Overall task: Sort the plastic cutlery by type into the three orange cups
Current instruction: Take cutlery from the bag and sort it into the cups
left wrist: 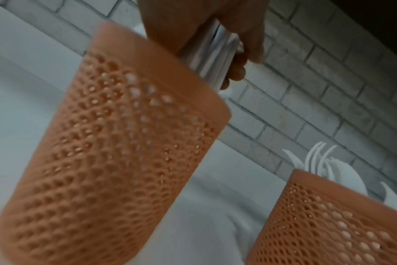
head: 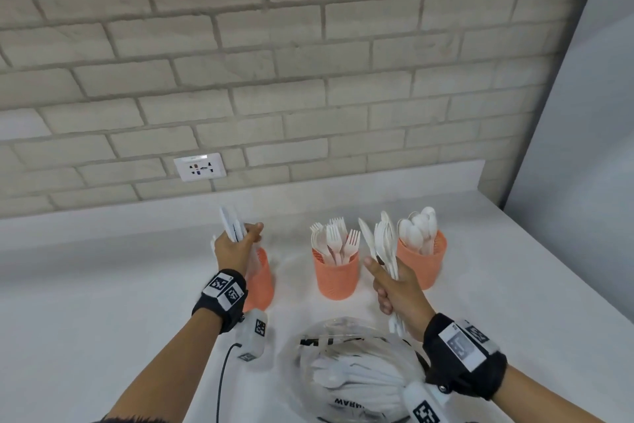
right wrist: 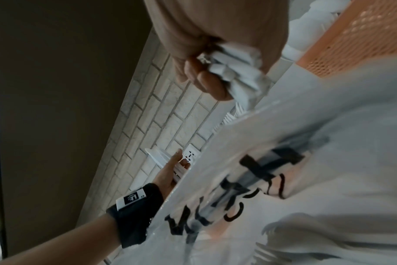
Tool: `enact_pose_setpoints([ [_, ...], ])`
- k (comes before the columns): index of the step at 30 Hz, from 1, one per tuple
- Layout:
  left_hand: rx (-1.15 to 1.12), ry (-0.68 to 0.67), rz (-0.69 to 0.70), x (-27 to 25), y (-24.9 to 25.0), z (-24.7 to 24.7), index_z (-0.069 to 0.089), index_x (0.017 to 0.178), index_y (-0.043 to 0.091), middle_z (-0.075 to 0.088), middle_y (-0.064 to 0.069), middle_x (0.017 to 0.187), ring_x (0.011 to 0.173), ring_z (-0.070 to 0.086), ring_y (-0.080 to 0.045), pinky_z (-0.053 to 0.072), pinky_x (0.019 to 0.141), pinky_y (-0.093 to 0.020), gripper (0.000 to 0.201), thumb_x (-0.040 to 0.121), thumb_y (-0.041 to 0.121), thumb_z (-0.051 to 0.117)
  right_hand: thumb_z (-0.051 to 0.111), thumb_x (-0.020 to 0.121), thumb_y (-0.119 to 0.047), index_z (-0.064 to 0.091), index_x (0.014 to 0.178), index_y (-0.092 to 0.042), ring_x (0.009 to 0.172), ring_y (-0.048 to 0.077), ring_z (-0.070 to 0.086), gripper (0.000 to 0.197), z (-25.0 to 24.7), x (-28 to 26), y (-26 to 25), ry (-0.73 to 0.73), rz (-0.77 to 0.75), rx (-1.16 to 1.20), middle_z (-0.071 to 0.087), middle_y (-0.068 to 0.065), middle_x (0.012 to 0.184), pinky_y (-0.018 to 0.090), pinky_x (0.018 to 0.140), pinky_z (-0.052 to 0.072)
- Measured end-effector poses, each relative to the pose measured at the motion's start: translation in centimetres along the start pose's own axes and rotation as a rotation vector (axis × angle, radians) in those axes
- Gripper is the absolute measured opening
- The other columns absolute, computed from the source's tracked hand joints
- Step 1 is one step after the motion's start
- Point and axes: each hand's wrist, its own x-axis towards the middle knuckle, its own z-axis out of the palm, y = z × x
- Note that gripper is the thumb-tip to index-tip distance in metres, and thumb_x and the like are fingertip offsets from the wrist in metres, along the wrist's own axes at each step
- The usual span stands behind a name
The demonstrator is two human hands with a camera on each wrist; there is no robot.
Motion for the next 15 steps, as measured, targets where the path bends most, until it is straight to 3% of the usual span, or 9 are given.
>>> enact_pose_setpoints([
  [4, -0.014, -0.010, 0.016, -0.1, -0.6, -0.4, 0.057, 0.079, 0.021, 0.059, -0.003, 0.072, 0.064, 0.056, -0.016, 0.049, 0.072, -0.033, 0.025, 0.077, 0.001, 0.071, 0.056, 0.091, -0.032, 0.053, 0.096, -0.012, 0.035, 0.005, 0.028, 0.021, 0.4, 0.4, 0.2, 0.001, 0.005, 0.011, 0.036, -0.009, 0.046, 0.016, 0.035, 0.028],
  [9, 0.020, -0.041, 0.063, -0.1, -0.4, -0.3, 0.058, 0.091, 0.022, 0.060, 0.000, 0.073, 0.068, 0.058, -0.016, 0.050, 0.082, -0.037, 0.025, 0.078, 0.006, 0.071, 0.054, 0.092, -0.032, 0.054, 0.106, -0.004, 0.035, 0.006, 0.030, 0.030, 1.1, 0.7, 0.2, -0.016, 0.010, 0.016, 0.038, -0.008, 0.046, 0.017, 0.036, 0.029],
  [11, 0.097, -0.039, 0.084, -0.4, -0.4, -0.2, 0.060, 0.100, 0.018, 0.062, -0.002, 0.090, 0.087, 0.061, -0.019, 0.048, 0.092, -0.037, 0.025, 0.079, 0.015, 0.072, 0.054, 0.092, -0.032, 0.054, 0.103, -0.005, 0.035, 0.006, 0.031, 0.030, 1.2, 0.6, 0.2, -0.029, 0.013, 0.013, 0.038, -0.008, 0.046, 0.017, 0.036, 0.029],
  [13, 0.208, -0.018, 0.165, -1.0, 0.0, -0.1, 0.058, 0.114, 0.014, 0.057, -0.005, 0.117, 0.113, 0.053, -0.018, 0.040, 0.099, -0.030, 0.036, 0.081, 0.021, 0.070, 0.052, 0.093, -0.034, 0.053, 0.103, -0.006, 0.035, 0.006, 0.030, 0.030, 1.2, 0.5, 0.2, -0.038, 0.022, 0.020, 0.038, -0.009, 0.046, 0.018, 0.036, 0.028],
  [15, 0.260, 0.019, 0.306, -1.8, 1.2, 0.1, 0.056, 0.122, 0.011, 0.046, -0.004, 0.129, 0.117, 0.044, -0.010, 0.032, 0.100, -0.025, 0.041, 0.083, 0.020, 0.068, 0.049, 0.094, -0.036, 0.053, 0.106, -0.009, 0.036, 0.006, 0.030, 0.030, 1.1, 0.4, 0.1, -0.045, 0.040, 0.040, 0.039, -0.009, 0.047, 0.018, 0.037, 0.028],
])
